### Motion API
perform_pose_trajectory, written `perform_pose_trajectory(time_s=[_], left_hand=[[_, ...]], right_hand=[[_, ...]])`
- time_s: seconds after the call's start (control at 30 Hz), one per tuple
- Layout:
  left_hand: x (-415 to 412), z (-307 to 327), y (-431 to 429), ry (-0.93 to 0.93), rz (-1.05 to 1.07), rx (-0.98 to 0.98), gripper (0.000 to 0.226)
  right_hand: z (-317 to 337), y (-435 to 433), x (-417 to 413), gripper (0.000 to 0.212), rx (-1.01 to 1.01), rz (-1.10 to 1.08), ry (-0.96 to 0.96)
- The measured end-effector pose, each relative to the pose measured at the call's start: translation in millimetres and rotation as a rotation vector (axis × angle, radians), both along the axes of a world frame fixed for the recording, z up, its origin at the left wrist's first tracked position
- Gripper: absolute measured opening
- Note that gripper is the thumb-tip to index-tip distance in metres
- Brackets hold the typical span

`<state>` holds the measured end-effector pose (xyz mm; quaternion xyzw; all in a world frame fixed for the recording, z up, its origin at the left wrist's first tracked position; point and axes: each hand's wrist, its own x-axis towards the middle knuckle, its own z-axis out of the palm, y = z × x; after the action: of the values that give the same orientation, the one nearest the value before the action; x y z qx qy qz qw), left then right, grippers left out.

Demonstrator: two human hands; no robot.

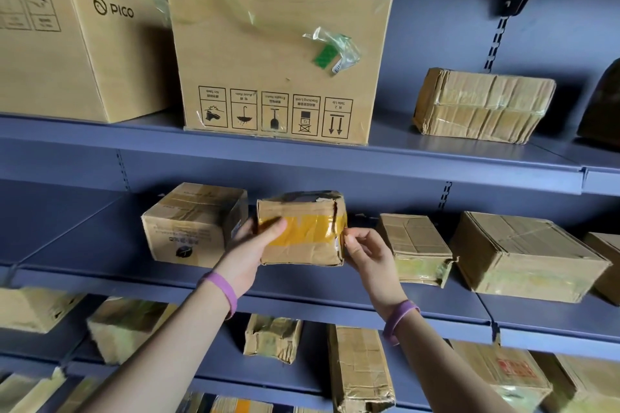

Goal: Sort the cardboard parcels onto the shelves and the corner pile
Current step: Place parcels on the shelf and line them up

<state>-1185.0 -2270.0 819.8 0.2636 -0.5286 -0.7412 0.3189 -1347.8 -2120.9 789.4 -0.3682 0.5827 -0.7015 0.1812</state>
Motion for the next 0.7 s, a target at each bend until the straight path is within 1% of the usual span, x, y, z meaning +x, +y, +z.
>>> perform_pose_trajectory(time_s=[0.03, 0.07, 0.1, 0.13, 0.17, 0.2, 0.23, 0.27, 0.3, 0.33, 0.4, 0.47, 0.5, 0.57, 0.6, 0.63, 0.67, 0.7], left_hand=[[4, -3, -3, 0.014, -0.029, 0.068, 0.074], [8, -5, -6, 0.028, -0.063, 0.108, 0.075], [12, -7, -8, 0.035, -0.093, 0.134, 0.073], [16, -9, -10, 0.034, -0.127, 0.159, 0.073], [20, -9, -12, 0.031, -0.137, 0.188, 0.073], [23, -8, -11, 0.035, -0.143, 0.179, 0.068], [25, -8, -10, 0.032, -0.142, 0.146, 0.06], [27, -7, -10, 0.022, -0.133, 0.11, 0.058], [29, -4, -9, 0.031, -0.128, 0.091, 0.062], [32, -3, -9, 0.054, -0.134, 0.115, 0.065], [36, 0, -13, 0.118, -0.152, 0.186, 0.062], [38, -4, -22, 0.164, -0.14, 0.232, 0.058], [39, -5, -23, 0.155, -0.138, 0.24, 0.059], [35, -3, -17, 0.122, -0.148, 0.193, 0.053], [31, 1, -12, 0.113, -0.126, 0.132, 0.043], [28, 4, -8, 0.102, -0.072, 0.088, 0.034], [25, 4, -8, 0.114, -0.04, 0.096, 0.034], [24, 4, -8, 0.12, -0.011, 0.101, 0.043]], right_hand=[[-2, 0, -3, 0.005, 0.033, -0.009, 0.058], [-2, 0, -5, 0.015, 0.074, -0.024, 0.112], [0, 2, -4, 0.033, 0.114, -0.037, 0.165], [-1, 3, -5, 0.058, 0.131, -0.029, 0.183], [0, 2, -5, 0.083, 0.118, 0.013, 0.126], [0, 0, -6, 0.106, 0.082, 0.072, 0.044], [2, -1, -6, 0.121, 0.058, 0.116, -0.009], [3, -2, -7, 0.129, 0.047, 0.144, -0.048], [2, -2, -8, 0.128, 0.055, 0.155, -0.083], [1, -3, -10, 0.12, 0.059, 0.135, -0.12], [-2, -5, -11, 0.108, 0.078, 0.058, -0.171], [-2, -5, -13, 0.108, 0.112, 0.067, -0.181], [0, -4, -11, 0.103, 0.119, 0.088, -0.187], [0, -4, -11, 0.082, 0.102, 0.109, -0.258], [-1, -4, -11, 0.074, 0.082, 0.098, -0.288], [-1, -3, -11, 0.074, 0.059, 0.067, -0.294], [0, -3, -11, 0.079, 0.035, 0.022, -0.294], [1, -3, -11, 0.085, 0.017, -0.024, -0.29]])
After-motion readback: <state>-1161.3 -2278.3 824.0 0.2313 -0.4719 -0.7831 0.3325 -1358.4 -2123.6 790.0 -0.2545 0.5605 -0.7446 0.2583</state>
